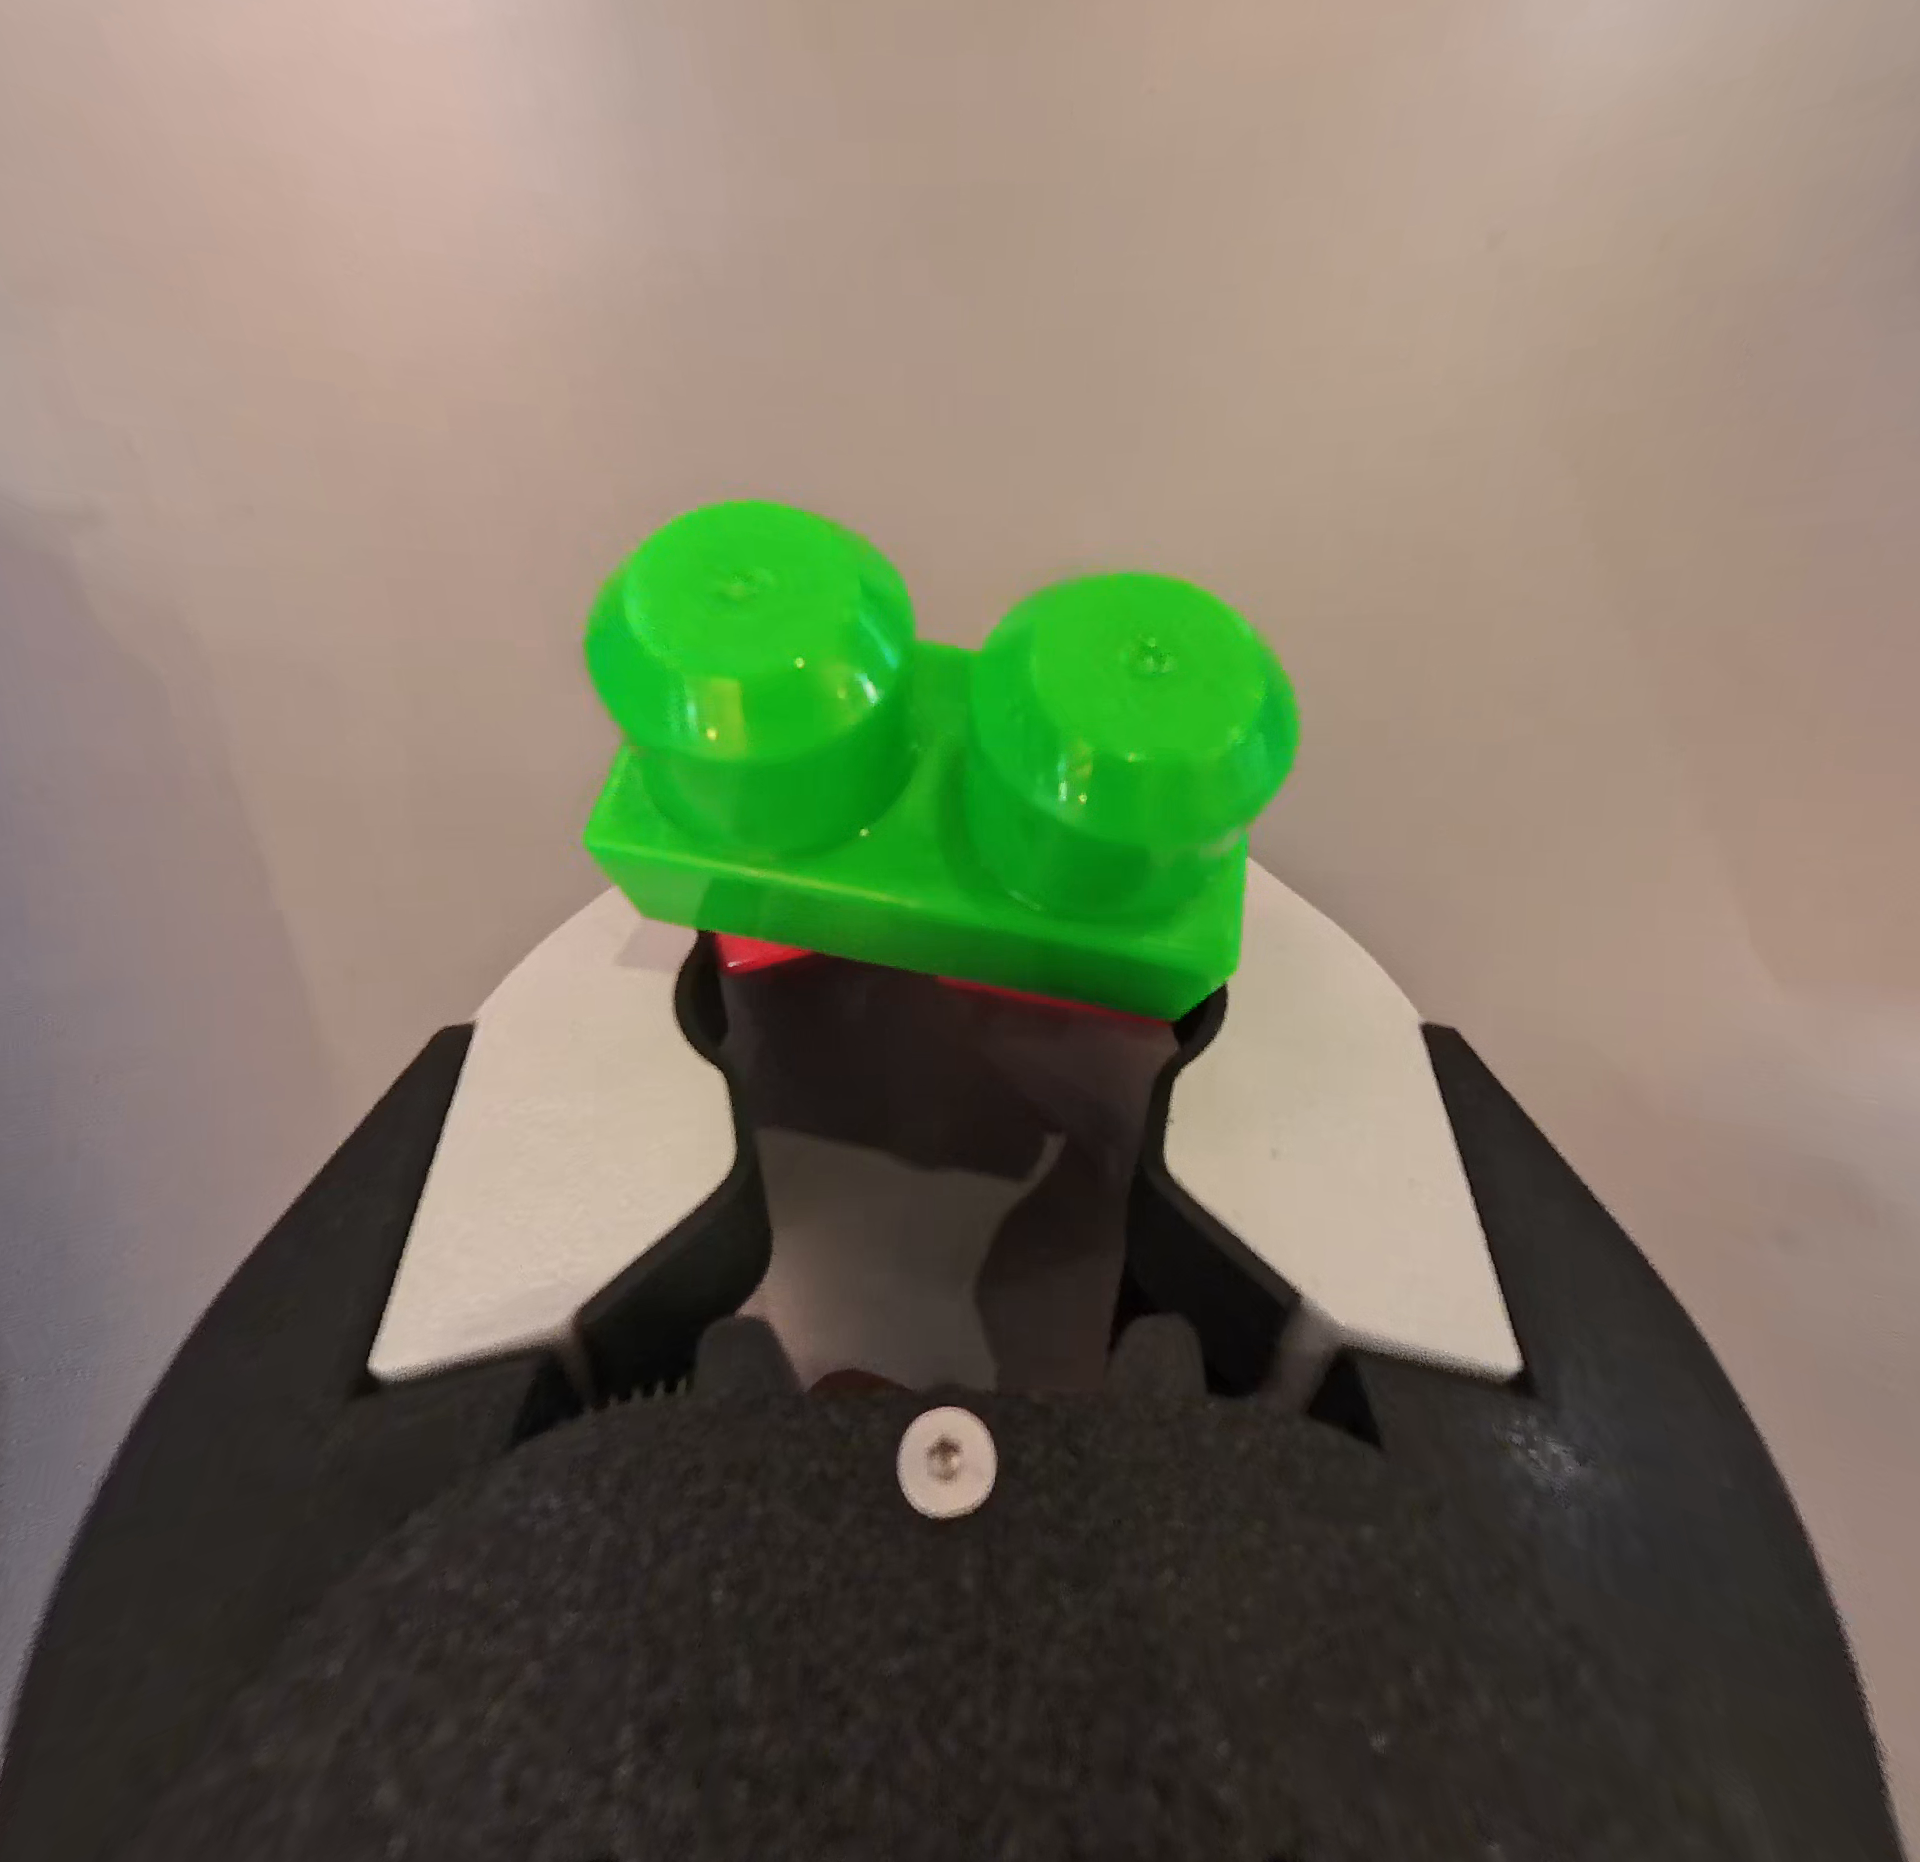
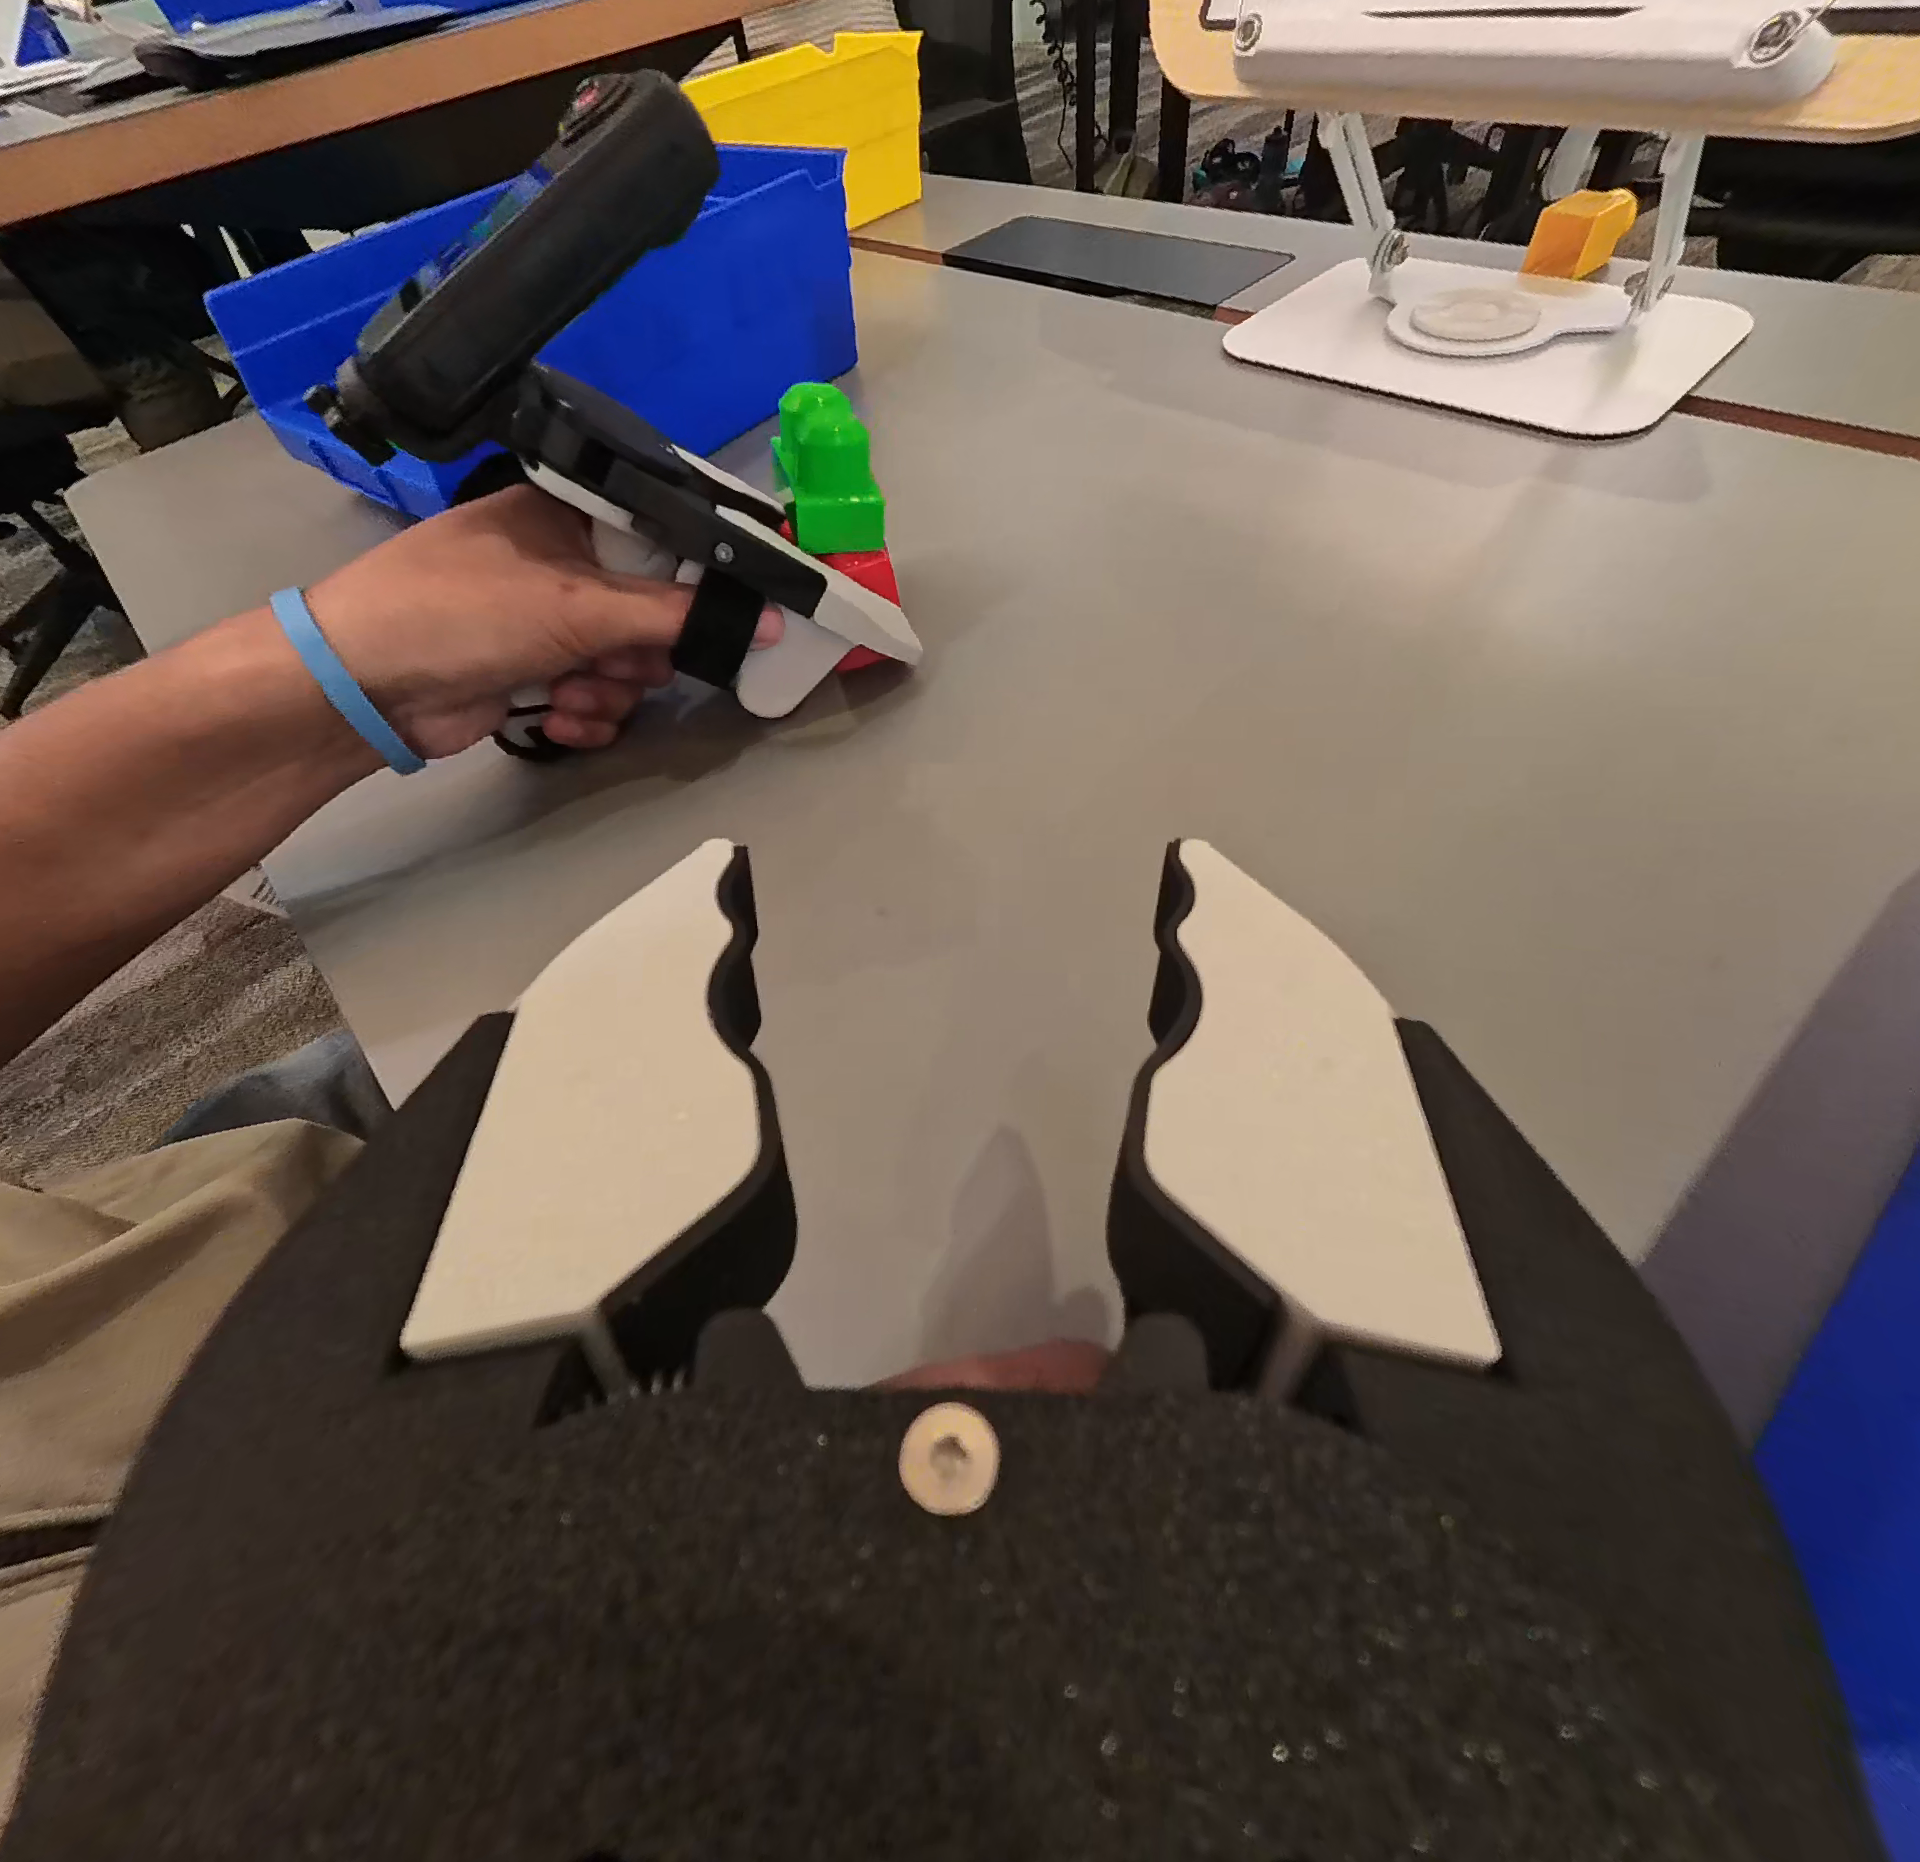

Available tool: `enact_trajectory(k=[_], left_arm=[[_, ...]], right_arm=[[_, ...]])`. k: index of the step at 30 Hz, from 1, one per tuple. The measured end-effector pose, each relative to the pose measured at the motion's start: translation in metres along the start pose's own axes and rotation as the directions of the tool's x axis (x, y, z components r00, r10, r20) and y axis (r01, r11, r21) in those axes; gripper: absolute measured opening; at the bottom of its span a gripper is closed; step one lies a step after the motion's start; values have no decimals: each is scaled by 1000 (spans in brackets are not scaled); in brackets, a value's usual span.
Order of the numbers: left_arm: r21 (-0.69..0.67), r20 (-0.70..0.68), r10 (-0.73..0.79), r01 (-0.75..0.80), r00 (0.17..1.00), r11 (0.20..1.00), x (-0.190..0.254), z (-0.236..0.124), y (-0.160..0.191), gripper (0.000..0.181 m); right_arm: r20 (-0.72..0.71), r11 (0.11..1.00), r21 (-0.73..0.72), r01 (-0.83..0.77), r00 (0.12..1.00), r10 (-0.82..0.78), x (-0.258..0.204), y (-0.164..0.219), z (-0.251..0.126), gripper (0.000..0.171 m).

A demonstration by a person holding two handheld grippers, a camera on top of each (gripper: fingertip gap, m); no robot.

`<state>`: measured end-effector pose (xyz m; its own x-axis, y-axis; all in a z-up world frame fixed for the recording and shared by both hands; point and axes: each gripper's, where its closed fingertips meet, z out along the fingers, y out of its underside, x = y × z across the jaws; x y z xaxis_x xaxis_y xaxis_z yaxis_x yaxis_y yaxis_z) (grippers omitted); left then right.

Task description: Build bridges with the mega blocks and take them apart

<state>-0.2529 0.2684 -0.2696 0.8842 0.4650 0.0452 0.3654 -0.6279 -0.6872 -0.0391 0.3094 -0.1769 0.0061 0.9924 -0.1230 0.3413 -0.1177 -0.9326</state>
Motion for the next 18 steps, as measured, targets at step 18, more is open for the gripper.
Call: enact_trajectory(k=[18], left_arm=[[181, -195, 422, -391, 885, 902, 71, -59, 4, 85]], right_arm=[[459, 945, -152, -289, 826, 326, -37, -36, 48, 81]])
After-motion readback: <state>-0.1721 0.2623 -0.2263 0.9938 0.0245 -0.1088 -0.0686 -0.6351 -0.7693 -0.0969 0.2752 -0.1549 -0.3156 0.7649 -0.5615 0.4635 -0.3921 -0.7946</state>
